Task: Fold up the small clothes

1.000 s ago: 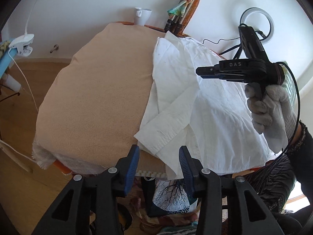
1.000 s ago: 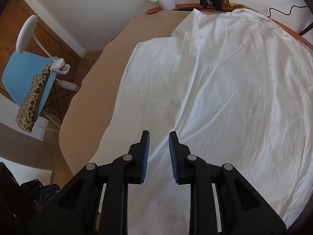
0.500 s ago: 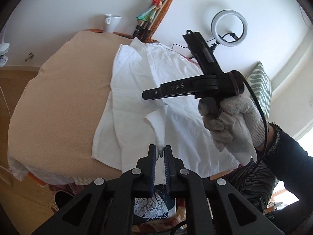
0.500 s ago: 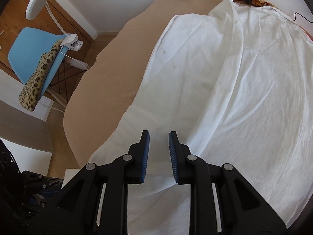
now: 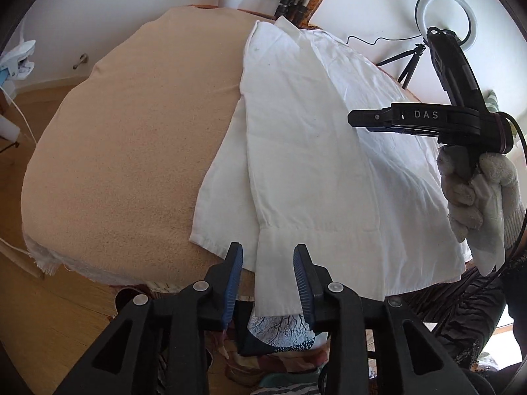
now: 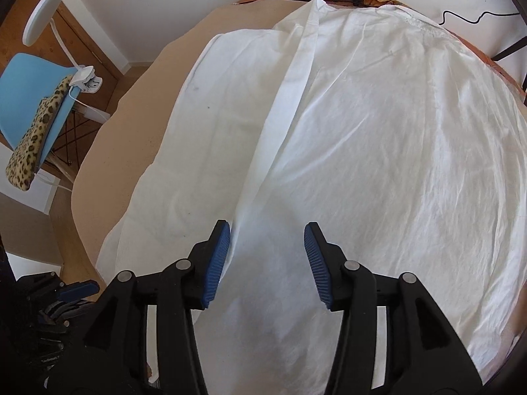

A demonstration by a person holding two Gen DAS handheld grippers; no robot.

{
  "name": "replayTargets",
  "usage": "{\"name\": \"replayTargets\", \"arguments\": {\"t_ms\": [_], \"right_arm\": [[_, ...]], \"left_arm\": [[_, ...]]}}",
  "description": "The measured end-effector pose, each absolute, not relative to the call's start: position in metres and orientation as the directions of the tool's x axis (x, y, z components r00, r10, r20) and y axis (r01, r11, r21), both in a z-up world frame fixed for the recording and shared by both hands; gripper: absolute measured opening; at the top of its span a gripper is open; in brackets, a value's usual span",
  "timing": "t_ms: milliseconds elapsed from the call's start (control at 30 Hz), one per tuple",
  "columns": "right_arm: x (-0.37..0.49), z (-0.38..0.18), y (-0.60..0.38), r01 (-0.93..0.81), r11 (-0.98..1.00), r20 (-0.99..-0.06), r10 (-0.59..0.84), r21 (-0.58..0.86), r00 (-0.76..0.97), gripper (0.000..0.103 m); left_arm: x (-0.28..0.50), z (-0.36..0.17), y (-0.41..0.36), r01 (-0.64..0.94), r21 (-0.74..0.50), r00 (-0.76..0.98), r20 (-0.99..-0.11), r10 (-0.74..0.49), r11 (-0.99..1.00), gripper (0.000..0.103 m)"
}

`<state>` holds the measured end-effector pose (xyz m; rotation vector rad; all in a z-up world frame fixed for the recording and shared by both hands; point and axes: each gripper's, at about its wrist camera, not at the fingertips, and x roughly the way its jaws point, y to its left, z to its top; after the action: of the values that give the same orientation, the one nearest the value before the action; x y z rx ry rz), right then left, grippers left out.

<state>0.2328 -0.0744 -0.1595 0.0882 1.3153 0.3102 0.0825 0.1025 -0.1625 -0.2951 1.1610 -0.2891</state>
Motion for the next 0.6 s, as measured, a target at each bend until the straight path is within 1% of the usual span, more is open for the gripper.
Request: {"name": "replayTargets", "arguments": {"t_ms": [67,100,133,167,200,233,300,400,500,567,600], "right_arm": [[0.235,-0.163,-0.076,-0.164,0.953,-0.934,0.286,0.255,0.215,0.050],[0.235,-0.166,-0.077,-0.160,0.950,-0.932,0.297,0.267,0.210,0.050],[0.236,-0.168,-0.078,-0.155,0.947,-0.928,0.311,0.283,0.206,0.050],[0.238,-0.170,-0.076,-0.149,0.944,-0.924,0.321,0.295,0.207,0.048],[0.239,-0.171,-0.076,-0.146,0.942,-0.921,0.329,0.304,0.209,0.043],[0.240,-0.171,-0.076,-0.146,0.939,-0.918,0.338,0.312,0.210,0.039],[0.243,-0.173,-0.072,-0.143,0.930,-0.910,0.362,0.338,0.201,0.012],[0.245,-0.170,-0.068,-0.116,0.906,-0.882,0.423,0.407,0.207,0.006],[0.240,-0.161,-0.067,-0.110,0.883,-0.854,0.470,0.457,0.223,0.006],[0.235,-0.157,-0.063,-0.141,0.893,-0.862,0.449,0.427,0.235,0.005],[0.233,-0.158,-0.060,-0.151,0.905,-0.874,0.424,0.398,0.237,0.005]], "left_arm": [[0.084,-0.166,0.101,0.076,-0.379,0.378,-0.845,-0.379,0.922,0.027],[0.085,-0.165,0.098,0.089,-0.373,0.386,-0.842,-0.378,0.923,0.017],[0.085,-0.165,0.096,0.101,-0.365,0.384,-0.844,-0.375,0.926,0.009],[0.085,-0.165,0.095,0.102,-0.359,0.388,-0.844,-0.369,0.928,0.006],[0.085,-0.166,0.095,0.101,-0.366,0.390,-0.841,-0.375,0.925,0.001],[0.086,-0.166,0.096,0.098,-0.378,0.389,-0.837,-0.385,0.920,0.000],[0.086,-0.164,0.101,0.089,-0.389,0.398,-0.830,-0.391,0.917,0.000],[0.079,-0.148,0.111,0.085,-0.363,0.430,-0.827,-0.362,0.928,0.000],[0.070,-0.130,0.118,0.100,-0.319,0.463,-0.823,-0.328,0.942,0.000],[0.069,-0.133,0.121,0.097,-0.335,0.447,-0.827,-0.342,0.937,0.000],[0.070,-0.139,0.120,0.096,-0.319,0.424,-0.844,-0.329,0.943,0.000]]}}
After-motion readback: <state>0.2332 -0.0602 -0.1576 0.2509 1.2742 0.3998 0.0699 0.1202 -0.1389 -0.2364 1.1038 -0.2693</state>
